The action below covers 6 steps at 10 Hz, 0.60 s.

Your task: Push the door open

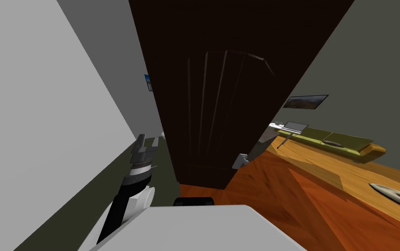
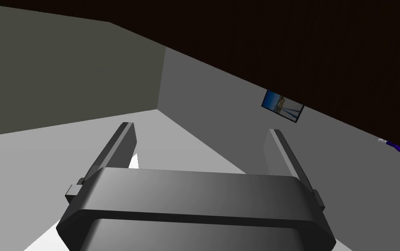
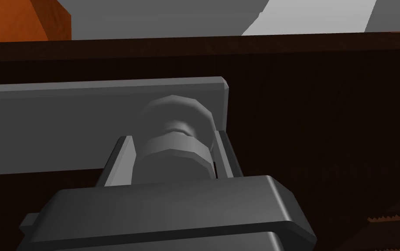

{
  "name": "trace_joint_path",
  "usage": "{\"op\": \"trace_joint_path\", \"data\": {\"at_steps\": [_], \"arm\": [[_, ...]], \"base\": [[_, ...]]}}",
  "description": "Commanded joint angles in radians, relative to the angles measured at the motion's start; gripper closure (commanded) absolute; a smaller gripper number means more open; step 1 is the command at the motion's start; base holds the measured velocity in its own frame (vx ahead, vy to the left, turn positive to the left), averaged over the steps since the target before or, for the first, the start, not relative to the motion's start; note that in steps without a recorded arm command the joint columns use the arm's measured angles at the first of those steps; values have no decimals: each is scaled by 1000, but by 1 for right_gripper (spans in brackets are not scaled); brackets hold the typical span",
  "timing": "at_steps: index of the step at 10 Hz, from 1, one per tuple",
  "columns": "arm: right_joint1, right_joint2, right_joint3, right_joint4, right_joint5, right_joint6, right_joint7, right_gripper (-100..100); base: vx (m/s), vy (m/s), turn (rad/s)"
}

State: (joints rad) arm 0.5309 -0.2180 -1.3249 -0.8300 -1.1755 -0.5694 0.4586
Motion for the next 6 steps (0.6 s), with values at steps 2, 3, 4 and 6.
{"op": "trace_joint_path", "data": {"at_steps": [2,3,4,6], "arm": [[10,-2,-35,27,-21,-18,17,100],[5,-2,-25,24,-16,-14,12,100],[11,0,-51,36,-37,-25,28,100],[15,6,-76,47,-58,-35,46,100]], "base": [[-24,-190,62],[-10,-87,3],[-60,-139,71],[-83,-222,61]]}}
